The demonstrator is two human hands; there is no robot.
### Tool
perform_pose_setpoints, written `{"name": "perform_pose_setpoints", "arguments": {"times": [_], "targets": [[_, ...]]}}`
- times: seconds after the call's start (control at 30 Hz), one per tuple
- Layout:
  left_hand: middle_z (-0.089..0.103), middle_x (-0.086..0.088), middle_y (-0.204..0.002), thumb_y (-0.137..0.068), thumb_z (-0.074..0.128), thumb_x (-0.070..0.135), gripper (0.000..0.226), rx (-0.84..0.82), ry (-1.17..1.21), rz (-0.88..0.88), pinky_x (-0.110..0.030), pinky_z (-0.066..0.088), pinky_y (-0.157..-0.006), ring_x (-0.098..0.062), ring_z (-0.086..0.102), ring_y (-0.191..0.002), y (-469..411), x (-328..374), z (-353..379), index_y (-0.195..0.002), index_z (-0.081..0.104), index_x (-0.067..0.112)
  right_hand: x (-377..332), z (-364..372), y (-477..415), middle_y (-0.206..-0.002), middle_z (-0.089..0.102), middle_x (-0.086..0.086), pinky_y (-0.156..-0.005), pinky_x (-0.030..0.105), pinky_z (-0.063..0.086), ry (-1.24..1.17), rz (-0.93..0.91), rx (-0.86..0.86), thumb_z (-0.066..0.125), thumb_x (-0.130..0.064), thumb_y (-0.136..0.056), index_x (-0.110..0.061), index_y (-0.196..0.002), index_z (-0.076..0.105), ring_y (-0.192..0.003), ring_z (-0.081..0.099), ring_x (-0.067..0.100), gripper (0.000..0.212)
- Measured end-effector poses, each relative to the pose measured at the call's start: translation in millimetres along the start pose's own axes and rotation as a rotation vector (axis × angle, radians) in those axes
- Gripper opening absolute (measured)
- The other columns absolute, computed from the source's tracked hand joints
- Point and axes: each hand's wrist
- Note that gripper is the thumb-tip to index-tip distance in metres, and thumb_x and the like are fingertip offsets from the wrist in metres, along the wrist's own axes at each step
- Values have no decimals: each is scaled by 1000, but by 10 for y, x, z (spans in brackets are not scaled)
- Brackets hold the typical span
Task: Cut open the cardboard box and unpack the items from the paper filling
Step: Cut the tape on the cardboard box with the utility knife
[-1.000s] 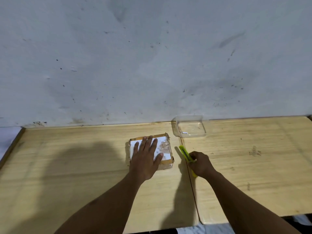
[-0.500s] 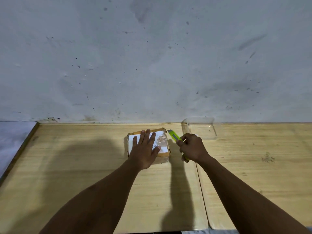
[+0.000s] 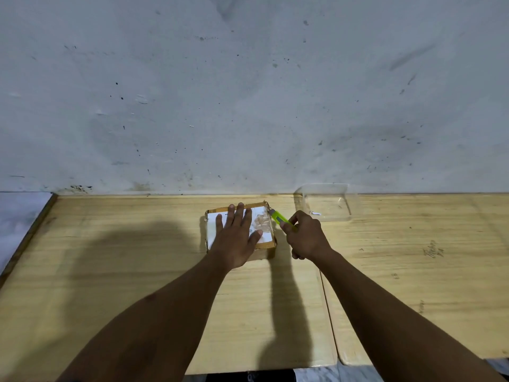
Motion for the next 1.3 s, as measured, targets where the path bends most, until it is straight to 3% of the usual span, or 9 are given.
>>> {"name": "perform_pose_setpoints", "arguments": {"times": [0.1,0.17,0.3,0.43,0.57,0.7,0.8,1.17,1.3], "targets": [[-15,-4,-164,-101,15,55,68,4,-3,7,-48,-10,-117,-26,-20,-149,-27,-9,8,-156,-3,20,-59,42,-19,-73,63,13,-32,21,36,63,-26,10,54,-26,-99,-10,-107,54,-31,56,22,18],[-13,-5,-164,-101,15,55,68,5,-5,11,-49,-8,-118,-26,-18,-149,-41,-7,3,-156,-2,19,-126,59,-46,-90,66,17,-31,21,37,120,-41,6,52,-20,-98,-14,-122,56,-34,59,23,25],[-10,-6,-164,-102,15,51,65,20,-21,13,-50,-4,-119,-26,-15,-150,-65,33,-25,-156,1,17,-279,84,-137,-101,63,20,-35,25,42,240,-41,-10,54,-4,-89,-6,-106,60,-55,67,39,19],[-6,-4,-165,-103,13,50,65,61,-21,-10,-49,-1,-120,-24,-11,-151,-67,55,-30,-156,4,16,-371,111,-158,-107,62,17,-56,32,46,400,-68,-23,58,-2,-84,-7,-107,59,-73,57,34,24],[-8,-3,-165,-102,9,50,64,82,-56,-30,-49,-1,-121,-23,-12,-151,-23,92,3,-156,1,16,-355,110,-101,-104,60,19,-64,30,38,479,-103,-20,58,-5,-86,-10,-96,53,-77,49,31,13],[-10,-3,-165,-102,8,50,64,73,-63,-48,-49,-2,-121,-22,-14,-151,-31,119,-11,-156,-1,17,-370,79,-50,-95,55,15,-63,30,37,492,-114,-31,59,-3,-84,-11,-95,51,-77,48,31,16],[-12,-4,-164,-102,7,50,64,68,-71,-52,-49,-2,-121,-23,-15,-150,-32,129,-7,-156,-3,17,-349,69,-3,-100,60,17,-63,30,35,511,-121,-43,60,-4,-84,-14,-93,47,-78,47,30,19],[-14,-3,-164,-102,8,49,63,51,-43,-53,-48,-5,-121,-22,-16,-150,-20,125,-19,-156,-5,18,-293,79,255,-84,51,9,-61,31,36,517,-111,-36,56,-7,-87,-11,-101,50,-75,47,29,16],[-14,-3,-164,-102,7,49,63,43,-42,-55,-48,-5,-121,-22,-17,-150,-23,127,-40,-156,-6,19,-205,63,379,-90,53,11,-60,32,38,522,-84,-56,57,-6,-85,-9,-102,52,-77,49,30,18]]}}
Point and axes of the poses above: each hand's wrist, its own y-axis away from the middle knuckle, its own z-axis out of the palm, x = y × z
